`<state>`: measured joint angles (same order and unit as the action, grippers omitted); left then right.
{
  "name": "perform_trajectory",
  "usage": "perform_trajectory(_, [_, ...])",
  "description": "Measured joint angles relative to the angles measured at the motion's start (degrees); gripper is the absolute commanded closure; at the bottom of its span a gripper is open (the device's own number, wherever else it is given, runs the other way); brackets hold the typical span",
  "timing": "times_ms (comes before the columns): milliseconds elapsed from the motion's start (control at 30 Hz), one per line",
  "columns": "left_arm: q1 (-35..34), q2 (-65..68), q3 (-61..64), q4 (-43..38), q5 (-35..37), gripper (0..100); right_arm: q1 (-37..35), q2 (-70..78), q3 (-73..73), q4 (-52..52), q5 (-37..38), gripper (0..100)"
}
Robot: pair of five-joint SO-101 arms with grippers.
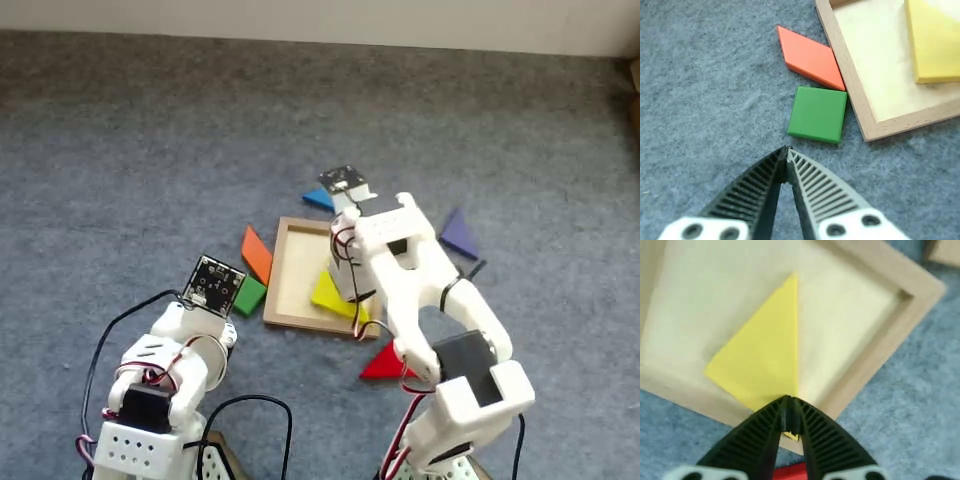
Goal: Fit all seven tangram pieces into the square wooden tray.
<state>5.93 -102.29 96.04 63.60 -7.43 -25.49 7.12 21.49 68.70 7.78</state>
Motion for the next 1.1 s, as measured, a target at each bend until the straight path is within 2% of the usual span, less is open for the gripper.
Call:
perform_trajectory(300, [0.0,0.0,0.0,0.0,0.0,99,-3.69,0.0,0.0,-1.14,-0.35,98.6])
perform_trajectory(600, [0.0,0.0,0.0,0.0,0.0,99,-4.04,-4.48,-3.52,-1.32,-0.35,98.6])
perform_trajectory(833, [0.0,0.0,0.0,0.0,0.0,99,-5.54,-4.13,-3.52,-10.64,-0.35,98.6])
perform_trajectory(1100, [0.0,0.0,0.0,0.0,0.0,99,-9.14,1.05,-3.69,-14.59,-0.35,98.6])
